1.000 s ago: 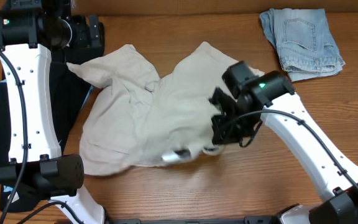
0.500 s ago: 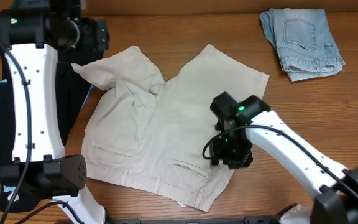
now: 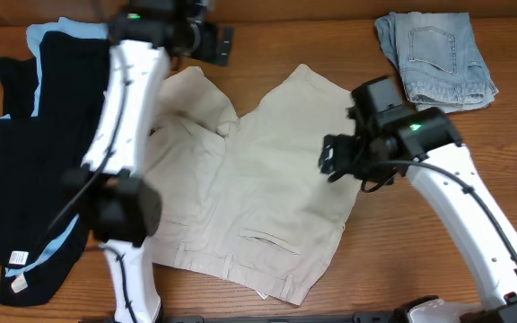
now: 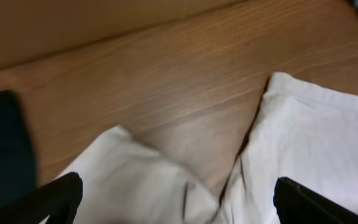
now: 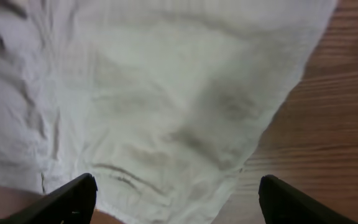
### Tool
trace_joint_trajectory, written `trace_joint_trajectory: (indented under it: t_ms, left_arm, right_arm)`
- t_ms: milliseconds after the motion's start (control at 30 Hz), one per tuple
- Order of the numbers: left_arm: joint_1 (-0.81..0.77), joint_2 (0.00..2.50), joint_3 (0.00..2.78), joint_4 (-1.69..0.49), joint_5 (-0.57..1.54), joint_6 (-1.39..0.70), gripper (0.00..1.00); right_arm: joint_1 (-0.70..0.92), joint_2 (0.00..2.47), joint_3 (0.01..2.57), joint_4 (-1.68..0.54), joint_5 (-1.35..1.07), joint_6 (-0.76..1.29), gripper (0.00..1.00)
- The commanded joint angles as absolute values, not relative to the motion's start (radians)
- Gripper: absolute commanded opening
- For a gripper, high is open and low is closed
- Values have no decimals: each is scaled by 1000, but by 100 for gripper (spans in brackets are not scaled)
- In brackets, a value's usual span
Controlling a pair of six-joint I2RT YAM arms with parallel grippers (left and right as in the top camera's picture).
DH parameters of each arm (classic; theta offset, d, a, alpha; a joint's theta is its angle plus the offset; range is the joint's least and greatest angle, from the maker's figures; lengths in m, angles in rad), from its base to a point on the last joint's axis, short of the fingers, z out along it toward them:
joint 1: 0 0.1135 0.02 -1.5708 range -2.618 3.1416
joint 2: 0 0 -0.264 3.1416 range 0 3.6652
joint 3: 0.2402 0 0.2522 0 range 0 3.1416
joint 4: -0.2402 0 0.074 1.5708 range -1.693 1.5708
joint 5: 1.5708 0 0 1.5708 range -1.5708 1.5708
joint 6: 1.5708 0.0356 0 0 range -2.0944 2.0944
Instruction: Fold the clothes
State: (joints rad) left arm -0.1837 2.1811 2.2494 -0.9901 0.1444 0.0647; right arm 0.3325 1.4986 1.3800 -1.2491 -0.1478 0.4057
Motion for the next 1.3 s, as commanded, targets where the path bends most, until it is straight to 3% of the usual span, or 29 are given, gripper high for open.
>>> trace_joint_trajectory:
  t_ms: [0,167,400,600,667,733,867,967,1267]
  left_arm:
    - [-204,2299,2246,-933,86,-89,97]
    - [-205,2397,2246,-916,33,-234,85]
    - [-202,2490,2246,-892,-7,-311,86]
    - [-203,2550,2246,-892,-8,-311,78]
    - [-203,2560,2246,-893,-8,-311,70]
    - [-203,2564,2246,-892,-8,-311,52]
    - [-203,2564,2246,-882,-11,-311,31]
    - [-204,2564,2246,-867,-10,-311,4]
    - [-213,2564,2284,-822,20,-311,4]
  right_arm:
    - [277,1493,1394,-1234,-121,372,87]
    - [234,1493,1393,-1231,-120,339,87]
    - [234,1493,1393,-1227,-120,331,87]
    - [234,1493,1393,-1222,-120,324,87]
    - [234,1493,1393,-1222,-120,324,87]
    - [234,1493,1393,-1222,-120,325,87]
    - [234,1493,1393,-1222,-120,324,87]
    - [234,1493,1393,-1223,-120,325,87]
    - [234,1493,1393,-1222,-120,324,87]
